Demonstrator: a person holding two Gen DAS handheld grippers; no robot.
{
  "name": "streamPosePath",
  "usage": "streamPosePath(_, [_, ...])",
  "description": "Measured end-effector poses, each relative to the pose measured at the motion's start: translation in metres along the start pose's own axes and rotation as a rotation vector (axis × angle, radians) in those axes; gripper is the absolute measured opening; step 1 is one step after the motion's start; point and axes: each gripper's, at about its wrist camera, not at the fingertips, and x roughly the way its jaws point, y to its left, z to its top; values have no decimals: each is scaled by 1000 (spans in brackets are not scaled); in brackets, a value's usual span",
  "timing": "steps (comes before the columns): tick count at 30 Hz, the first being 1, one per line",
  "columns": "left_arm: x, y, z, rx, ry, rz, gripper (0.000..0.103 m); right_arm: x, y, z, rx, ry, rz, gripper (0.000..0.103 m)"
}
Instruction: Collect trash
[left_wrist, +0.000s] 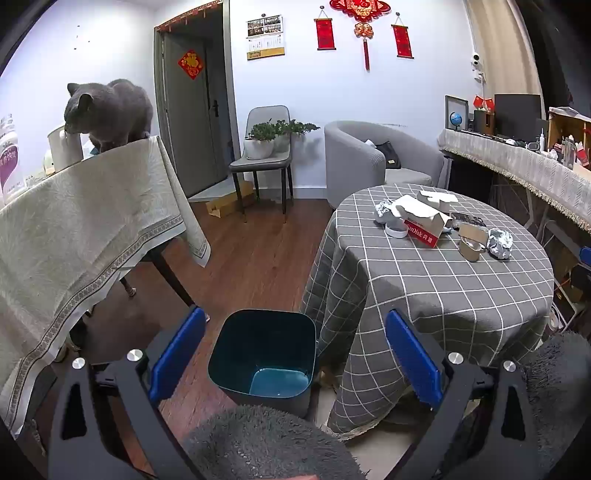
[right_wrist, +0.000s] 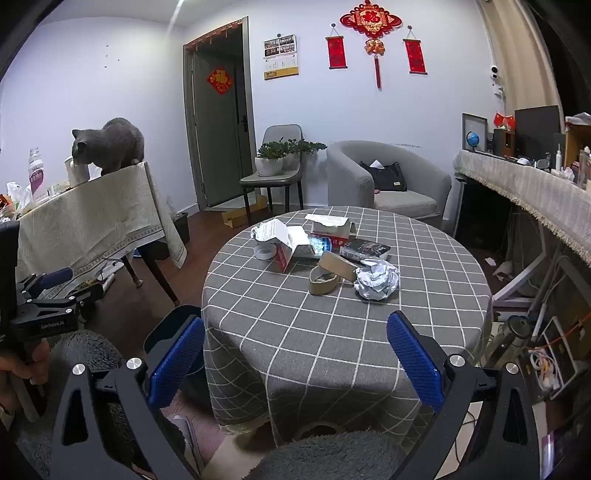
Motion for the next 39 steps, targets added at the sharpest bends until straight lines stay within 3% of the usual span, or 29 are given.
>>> streamPosePath(39, [1, 0, 0, 4, 7, 1, 100, 0, 1, -1, -5, 3, -3, 100])
